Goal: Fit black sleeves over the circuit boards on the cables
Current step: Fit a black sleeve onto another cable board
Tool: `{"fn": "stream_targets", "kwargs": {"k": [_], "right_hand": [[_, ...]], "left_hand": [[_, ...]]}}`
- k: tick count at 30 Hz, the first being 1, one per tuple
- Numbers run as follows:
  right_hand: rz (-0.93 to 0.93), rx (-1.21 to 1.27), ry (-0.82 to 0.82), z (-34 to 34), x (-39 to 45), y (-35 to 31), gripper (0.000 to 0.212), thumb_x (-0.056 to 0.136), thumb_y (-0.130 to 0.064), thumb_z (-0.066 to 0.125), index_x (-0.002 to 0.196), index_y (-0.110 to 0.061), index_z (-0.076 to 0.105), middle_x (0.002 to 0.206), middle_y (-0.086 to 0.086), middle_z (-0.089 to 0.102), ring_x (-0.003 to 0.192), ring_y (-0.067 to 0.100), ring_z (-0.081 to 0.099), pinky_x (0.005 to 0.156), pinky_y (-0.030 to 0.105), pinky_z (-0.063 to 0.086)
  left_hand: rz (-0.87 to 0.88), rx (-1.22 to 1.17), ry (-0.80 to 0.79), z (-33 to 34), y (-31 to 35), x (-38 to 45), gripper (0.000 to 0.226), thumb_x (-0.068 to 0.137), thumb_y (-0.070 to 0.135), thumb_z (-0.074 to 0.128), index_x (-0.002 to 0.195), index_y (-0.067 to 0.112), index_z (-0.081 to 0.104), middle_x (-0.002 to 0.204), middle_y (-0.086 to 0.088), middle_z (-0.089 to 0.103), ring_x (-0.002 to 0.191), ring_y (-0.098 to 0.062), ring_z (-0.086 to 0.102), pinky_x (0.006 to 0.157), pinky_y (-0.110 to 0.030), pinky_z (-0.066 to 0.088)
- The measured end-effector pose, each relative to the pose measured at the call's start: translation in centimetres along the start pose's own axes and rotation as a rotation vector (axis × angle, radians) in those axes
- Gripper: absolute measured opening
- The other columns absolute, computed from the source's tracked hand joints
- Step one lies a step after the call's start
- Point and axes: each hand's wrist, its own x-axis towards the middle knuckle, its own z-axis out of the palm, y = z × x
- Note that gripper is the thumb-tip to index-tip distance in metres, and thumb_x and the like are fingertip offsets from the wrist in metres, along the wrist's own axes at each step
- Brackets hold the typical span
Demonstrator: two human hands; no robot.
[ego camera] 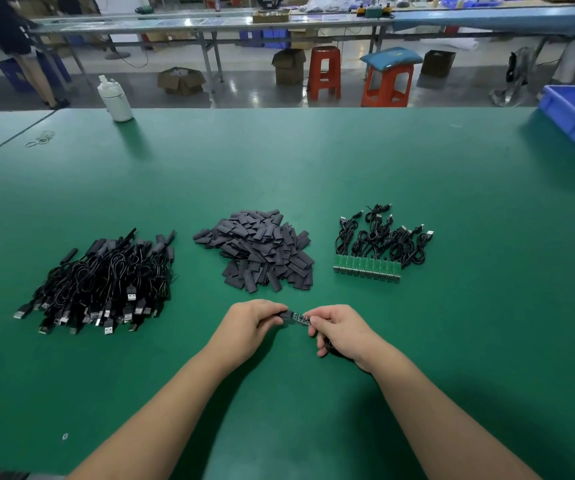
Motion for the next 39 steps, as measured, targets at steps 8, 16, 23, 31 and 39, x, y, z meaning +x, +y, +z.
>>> {"fn": "stream_targets", "kwargs": {"k": [8,16,23,31,39], "right_hand": [[-0.003,-0.011,0.002,0.0,0.0,0.2,0.024,0.104,-0.009,0.048,0.119,-0.007,0.066,0.075,0.003,0.063,0.055,0.015,0.055,0.067,0.035,0.059],[-0.017,-0.021,0.002,0.0,0.3,0.5,0.022,0.103,-0.009,0.049,0.117,-0.010,0.067,0.073,0.003,0.063,0.054,0.015,0.056,0.064,0.031,0.059],[-0.021,-0.028,-0.025,0.0,0.6,0.9,0.020,0.102,-0.008,0.050,0.106,-0.019,0.067,0.077,0.004,0.065,0.056,0.015,0.057,0.065,0.032,0.059],[-0.021,-0.006,-0.054,-0.1,0.6,0.9,0.018,0.102,-0.008,0.052,0.107,-0.017,0.066,0.078,0.003,0.068,0.055,0.013,0.057,0.062,0.030,0.057],[-0.024,0.000,-0.045,-0.1,0.7,1.0,0.019,0.101,-0.008,0.052,0.103,-0.019,0.068,0.075,0.001,0.067,0.053,0.012,0.056,0.060,0.029,0.057]], "left_hand": [[-0.034,-0.030,-0.018,0.2,0.1,-0.1,0.021,0.092,0.016,0.067,0.111,0.020,0.074,0.103,0.010,0.074,0.086,0.023,0.055,0.080,0.005,0.034],[-0.044,0.009,-0.009,0.5,0.3,-0.2,0.025,0.093,0.022,0.066,0.118,0.021,0.071,0.108,0.007,0.073,0.096,-0.005,0.064,0.088,-0.013,0.045],[0.087,0.236,-0.170,0.2,0.7,0.7,0.022,0.097,0.018,0.057,0.117,0.021,0.067,0.105,0.004,0.067,0.094,-0.017,0.062,0.083,-0.031,0.048],[0.117,0.373,-0.237,0.6,1.1,1.5,0.019,0.097,0.021,0.055,0.114,0.022,0.064,0.104,0.004,0.065,0.096,-0.018,0.060,0.079,-0.030,0.046],[0.158,0.521,-0.234,0.8,1.1,0.9,0.021,0.099,0.023,0.049,0.119,0.027,0.054,0.107,0.007,0.059,0.100,-0.016,0.056,0.076,-0.028,0.041]]}}
